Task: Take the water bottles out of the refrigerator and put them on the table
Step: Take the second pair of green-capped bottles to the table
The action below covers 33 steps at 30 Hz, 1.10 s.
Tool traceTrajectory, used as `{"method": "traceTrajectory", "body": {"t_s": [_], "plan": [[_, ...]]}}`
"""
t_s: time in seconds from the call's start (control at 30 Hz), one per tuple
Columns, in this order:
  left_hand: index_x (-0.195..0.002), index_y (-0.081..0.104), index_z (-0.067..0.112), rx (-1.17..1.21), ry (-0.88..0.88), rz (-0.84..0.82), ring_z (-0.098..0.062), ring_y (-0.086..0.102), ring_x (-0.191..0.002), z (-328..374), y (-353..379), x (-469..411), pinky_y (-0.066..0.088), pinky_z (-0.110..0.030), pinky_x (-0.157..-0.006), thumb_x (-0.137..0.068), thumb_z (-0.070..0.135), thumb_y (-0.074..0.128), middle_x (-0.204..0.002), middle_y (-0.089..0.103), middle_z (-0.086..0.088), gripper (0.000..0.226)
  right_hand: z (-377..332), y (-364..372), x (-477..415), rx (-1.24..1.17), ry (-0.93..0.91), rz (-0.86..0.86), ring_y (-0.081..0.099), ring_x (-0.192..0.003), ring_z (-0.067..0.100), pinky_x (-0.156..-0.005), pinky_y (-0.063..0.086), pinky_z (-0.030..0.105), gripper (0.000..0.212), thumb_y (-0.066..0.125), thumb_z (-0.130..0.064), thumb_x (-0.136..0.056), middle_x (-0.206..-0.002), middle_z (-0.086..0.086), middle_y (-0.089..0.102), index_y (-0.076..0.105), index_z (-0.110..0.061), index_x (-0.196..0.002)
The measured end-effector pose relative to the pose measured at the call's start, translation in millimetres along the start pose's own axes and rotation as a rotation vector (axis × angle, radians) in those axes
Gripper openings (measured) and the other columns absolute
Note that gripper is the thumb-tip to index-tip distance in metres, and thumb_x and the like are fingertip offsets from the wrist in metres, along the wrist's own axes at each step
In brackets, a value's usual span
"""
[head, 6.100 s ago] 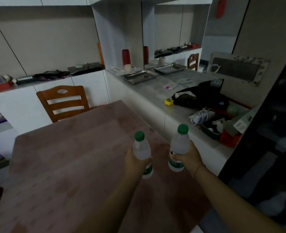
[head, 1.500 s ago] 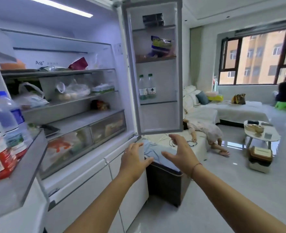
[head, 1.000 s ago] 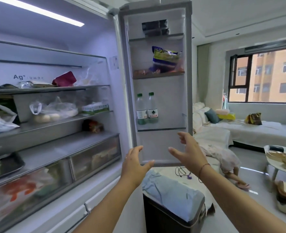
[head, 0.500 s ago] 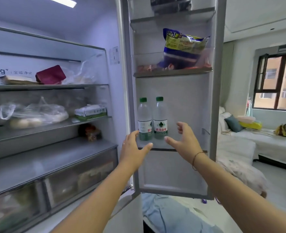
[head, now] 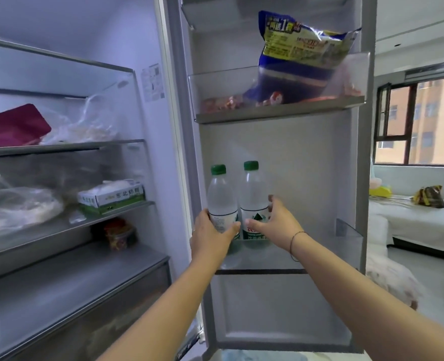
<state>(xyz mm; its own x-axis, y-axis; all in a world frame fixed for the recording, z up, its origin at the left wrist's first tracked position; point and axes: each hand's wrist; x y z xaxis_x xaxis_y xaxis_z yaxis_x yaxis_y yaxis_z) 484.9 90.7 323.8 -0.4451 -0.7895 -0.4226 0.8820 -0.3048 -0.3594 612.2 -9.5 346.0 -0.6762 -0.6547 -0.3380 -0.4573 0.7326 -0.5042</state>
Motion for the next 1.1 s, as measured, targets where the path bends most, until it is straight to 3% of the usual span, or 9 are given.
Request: {"method": "traceTrajectory", "body": {"t_s": [0.2, 0.27, 0.47, 0.6, 0.77, 0.97, 1.1], "plan": [[-0.111, 0.054, 0.017, -0.098, -0.015, 0.069, -0.021, 0.056, -0.102, -5.7, 11.8, -9.1, 0.051, -0.043, -0.091, -0.064, 0.055, 0.078, -0.107, 0.047, 0.002, 0.065, 0.5, -0.1, -19.9, -0.039, -0.011, -0.043, 0.052, -0.081, 0.003, -0.062, 0.04, 0.013, 0.055, 0.08, -0.036, -0.066, -0.096, -0.011, 0.055, 0.043, -0.022, -0.105], [-0.107, 0.055, 0.018, -0.068, -0.016, 0.071, -0.02, 0.057, -0.099, -7.4, 13.0, -10.0, 0.052, -0.042, -0.089, -0.062, 0.055, 0.079, -0.106, 0.047, 0.003, 0.063, 0.9, -1.1, -22.2, -0.085, -0.012, -0.065, 0.051, -0.078, -0.003, -0.055, 0.037, 0.01, 0.052, 0.082, -0.036, -0.063, -0.09, -0.014, 0.056, 0.047, -0.024, -0.1], [-0.1, 0.054, 0.027, 0.088, -0.036, 0.112, -0.007, 0.063, -0.085, -8.3, 14.7, -2.9, 0.05, -0.022, -0.065, -0.062, 0.045, 0.083, -0.093, 0.066, 0.012, 0.051, 5.7, -1.6, -20.5, -0.094, -0.045, -0.028, 0.059, -0.086, 0.01, -0.063, 0.045, 0.019, 0.056, 0.084, -0.035, -0.059, -0.09, -0.012, 0.061, 0.051, -0.022, -0.104], [-0.089, 0.051, 0.035, 0.125, -0.066, 0.153, -0.003, 0.062, -0.082, -5.5, 14.7, 0.3, 0.048, -0.02, -0.062, -0.06, 0.044, 0.085, -0.088, 0.065, 0.016, 0.046, 5.5, -2.6, -14.2, -0.072, -0.109, 0.005, 0.063, -0.088, 0.014, -0.074, 0.053, 0.029, 0.061, 0.083, -0.041, -0.055, -0.094, -0.007, 0.065, 0.051, -0.022, -0.103], [-0.085, 0.053, 0.033, 0.221, -0.044, 0.235, 0.002, 0.062, -0.078, 8.7, 5.4, -1.1, 0.044, -0.008, -0.056, -0.058, 0.041, 0.088, -0.084, 0.066, 0.016, 0.045, -1.3, -5.1, -5.6, -0.09, -0.243, 0.077, 0.061, -0.087, 0.013, -0.069, 0.05, 0.028, 0.061, 0.079, -0.047, -0.058, -0.091, -0.013, 0.06, 0.045, -0.03, -0.106], [-0.089, 0.057, 0.029, 0.36, 0.036, 0.425, -0.014, 0.068, -0.089, 46.1, -29.6, -2.1, 0.055, -0.032, -0.074, -0.059, 0.031, 0.088, -0.093, 0.069, 0.007, 0.043, -29.7, -21.7, 7.2, -0.29, -0.435, 0.188, 0.06, -0.088, 0.002, -0.069, 0.049, 0.02, 0.054, 0.08, -0.037, -0.063, -0.093, -0.021, 0.06, 0.048, -0.032, -0.106], [-0.089, 0.058, 0.028, 0.346, 0.08, 0.547, -0.008, 0.069, -0.084, 54.2, -61.9, 18.4, 0.055, -0.031, -0.073, -0.057, 0.031, 0.089, -0.09, 0.07, 0.01, 0.044, -58.7, -29.7, 20.1, -0.454, -0.523, 0.129, 0.06, -0.086, -0.004, -0.068, 0.051, 0.015, 0.054, 0.081, -0.036, -0.064, -0.095, -0.021, 0.06, 0.047, -0.032, -0.106]]}}
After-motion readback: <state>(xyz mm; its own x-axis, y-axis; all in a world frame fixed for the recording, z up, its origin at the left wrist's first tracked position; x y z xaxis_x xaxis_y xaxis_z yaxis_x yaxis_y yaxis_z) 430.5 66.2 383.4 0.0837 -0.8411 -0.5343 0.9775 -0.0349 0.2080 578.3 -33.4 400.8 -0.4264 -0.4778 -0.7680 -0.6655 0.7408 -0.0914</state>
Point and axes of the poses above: each hand's wrist, its own x-axis away from the middle knuckle, its own y-axis out of the palm, z = x × y
